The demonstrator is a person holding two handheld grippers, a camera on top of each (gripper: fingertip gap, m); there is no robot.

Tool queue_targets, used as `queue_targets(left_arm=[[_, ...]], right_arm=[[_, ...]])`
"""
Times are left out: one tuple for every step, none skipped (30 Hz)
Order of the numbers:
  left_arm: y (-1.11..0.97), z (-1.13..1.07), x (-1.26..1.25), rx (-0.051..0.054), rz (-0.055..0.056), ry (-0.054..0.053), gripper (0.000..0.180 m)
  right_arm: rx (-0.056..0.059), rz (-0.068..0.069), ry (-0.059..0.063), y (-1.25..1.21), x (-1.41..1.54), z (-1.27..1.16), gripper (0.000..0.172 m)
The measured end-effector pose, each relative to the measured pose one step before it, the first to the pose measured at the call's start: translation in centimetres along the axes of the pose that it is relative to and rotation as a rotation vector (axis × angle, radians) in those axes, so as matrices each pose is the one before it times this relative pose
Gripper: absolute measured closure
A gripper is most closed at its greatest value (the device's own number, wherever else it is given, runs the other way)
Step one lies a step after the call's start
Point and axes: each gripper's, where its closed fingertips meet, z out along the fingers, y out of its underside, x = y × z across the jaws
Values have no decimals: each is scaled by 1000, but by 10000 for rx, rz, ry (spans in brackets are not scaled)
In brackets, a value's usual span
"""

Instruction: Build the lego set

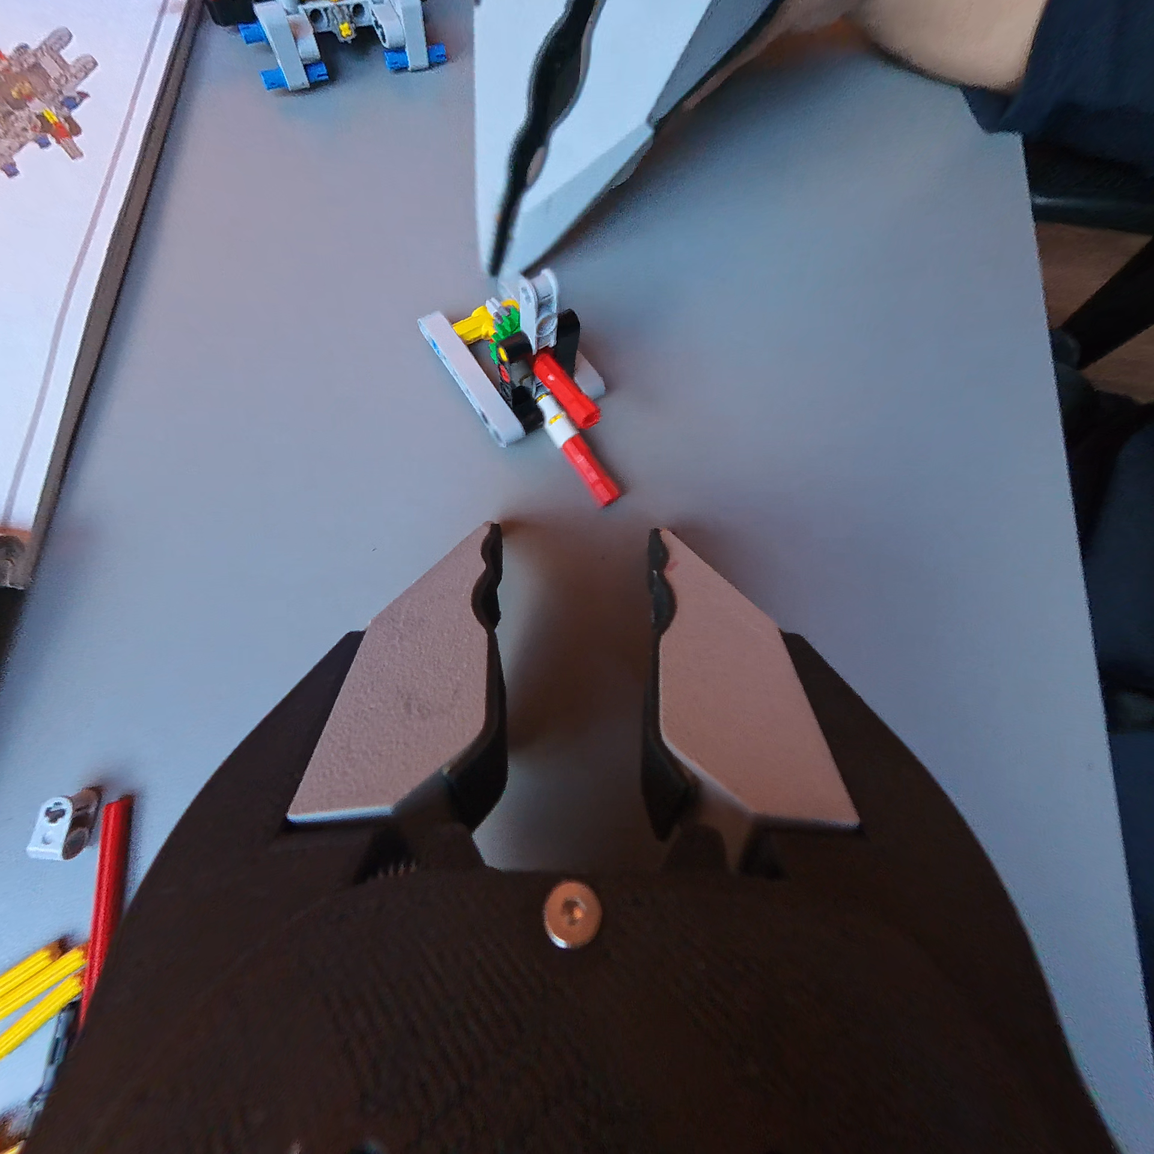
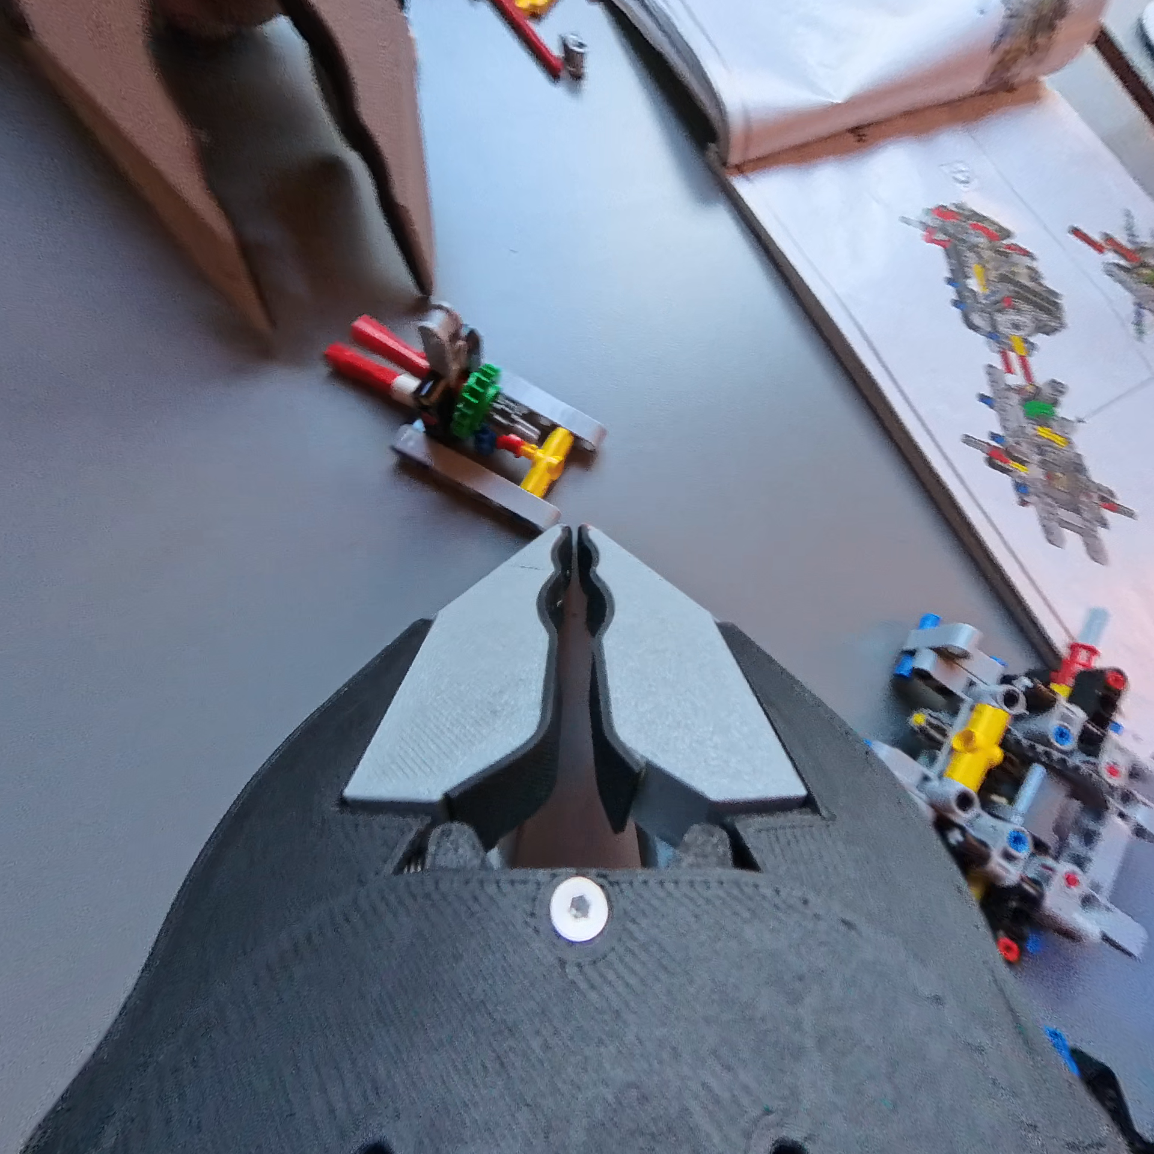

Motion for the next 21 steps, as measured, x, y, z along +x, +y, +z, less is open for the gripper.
queue_targets(left_arm=[[36, 15, -28, -30, 96, -75, 137], [45, -18, 55, -22, 100, -11, 137], [58, -27, 5, -18, 75, -7, 138], [69, -64, -32, -11, 45, -1, 141], [50, -56, -62, -2, 1, 15, 143], [51, -67, -95, 4, -24, 16, 146], [51, -71, -132, 5, -36, 9, 150], [45, -81, -197, 0, -26, 7, 154], [53, -94, -97, 0, -28, 2, 158], [25, -32, -202, -2, -45, 8, 161], [50, -72, -88, 5, -70, 13, 163], [46, -63, -149, 6, -75, 29, 165], [39, -20, -105, 6, -40, 16, 167], [14, -22, -22, 4, -17, 3, 167], [19, 3, -4, 6, -5, 2, 168], [17, 42, 16, 6, 18, -18, 168], [25, 37, -34, 0, 37, -44, 169], [0, -9, -44, -2, 31, -47, 170], [-36, 23, -65, -2, 3, -28, 171], [-28, 4, -1, -3, -15, -21, 172], [1, 17, -106, 2, -27, -18, 174]], right_arm=[[44, -150, -273, -55, -544, -59, 172], [40, -196, -225, -60, -542, -49, 172], [38, -205, -196, -82, -540, -16, 172], [33, -171, -179, -99, -520, -6, 172], [28, -121, -176, -111, -493, 21, 172], [30, -86, -172, -125, -441, 19, 172], [54, -61, -140, -137, -365, 9, 172], [81, -27, -83, -158, -221, -20, 172], [96, 16, -34, -147, -83, -74, 172], [105, 46, -7, -120, 19, -100, 172], [145, 81, 1, -165, 87, -153, 172], [183, 125, -13, -195, 119, -182, 172], [189, 164, -16, -209, 150, -192, 171], [174, 190, -10, -184, 189, -184, 170], [125, 203, -19, -133, 187, -125, 168], [52, 182, -75, -53, 120, -59, 166], [-37, 127, -104, 71, 55, 3, 165], [-120, 38, -74, 181, 57, 66, 163], [-167, -68, -5, 236, 85, 110, 163], [-180, -171, 2, 237, 0, 151, 163], [-177, -219, -27, 203, -89, 180, 163]])
